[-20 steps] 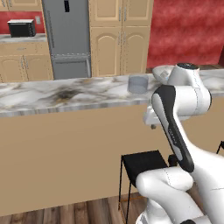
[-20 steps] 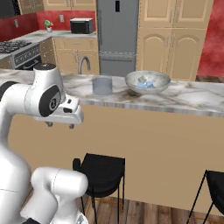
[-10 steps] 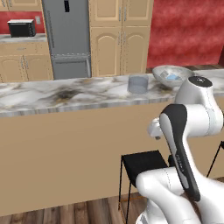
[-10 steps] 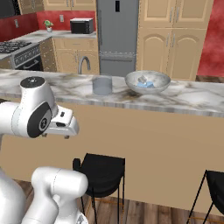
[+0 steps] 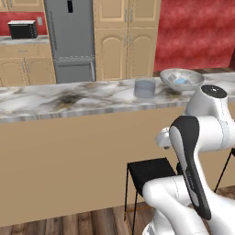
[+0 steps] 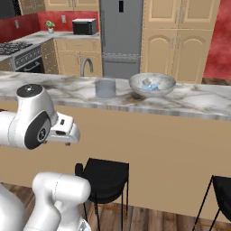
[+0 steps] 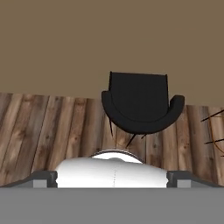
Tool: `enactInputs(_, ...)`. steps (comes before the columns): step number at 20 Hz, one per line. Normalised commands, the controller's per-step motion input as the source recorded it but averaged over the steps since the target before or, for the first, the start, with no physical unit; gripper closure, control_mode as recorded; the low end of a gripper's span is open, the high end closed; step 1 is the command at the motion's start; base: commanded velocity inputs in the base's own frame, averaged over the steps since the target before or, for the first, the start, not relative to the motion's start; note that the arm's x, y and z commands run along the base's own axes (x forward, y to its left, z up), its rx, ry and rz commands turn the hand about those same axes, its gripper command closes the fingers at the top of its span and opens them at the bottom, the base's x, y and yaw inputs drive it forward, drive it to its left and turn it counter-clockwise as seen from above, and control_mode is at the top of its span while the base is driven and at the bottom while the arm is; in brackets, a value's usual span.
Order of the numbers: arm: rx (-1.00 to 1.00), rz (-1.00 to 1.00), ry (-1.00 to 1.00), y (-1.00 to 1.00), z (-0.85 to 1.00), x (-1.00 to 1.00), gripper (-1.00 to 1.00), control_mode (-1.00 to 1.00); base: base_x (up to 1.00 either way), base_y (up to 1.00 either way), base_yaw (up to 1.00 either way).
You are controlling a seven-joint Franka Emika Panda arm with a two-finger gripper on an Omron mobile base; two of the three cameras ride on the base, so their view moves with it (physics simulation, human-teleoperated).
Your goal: There are four ice cubes in the ice bowl. Place two ice cubes in each glass of water.
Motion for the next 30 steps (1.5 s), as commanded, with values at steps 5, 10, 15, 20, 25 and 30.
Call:
enactInputs(5, 0.0, 0.0, 0.0, 0.0, 0.0, 0.0, -1.0, 1.0, -0.21, -0.3, -0.01)
enactInputs(10, 0.0, 0.0, 0.0, 0.0, 0.0, 0.0, -1.0, 1.0, -0.24, -0.64, -0.03)
enactInputs(15, 0.0, 0.0, 0.0, 0.0, 0.0, 0.0, -1.0, 1.0, -0.21, -0.73, -0.03)
enactInputs(20, 0.0, 0.0, 0.0, 0.0, 0.0, 0.0, -1.0, 1.0, -0.11, -0.7, -0.02)
enactInputs(25, 0.0, 0.0, 0.0, 0.0, 0.0, 0.0, -1.0, 1.0, 0.0, -0.57, 0.0)
enactInputs(30, 0.0, 0.0, 0.0, 0.0, 0.0, 0.0, -1.0, 1.0, 0.02, -0.38, 0.0)
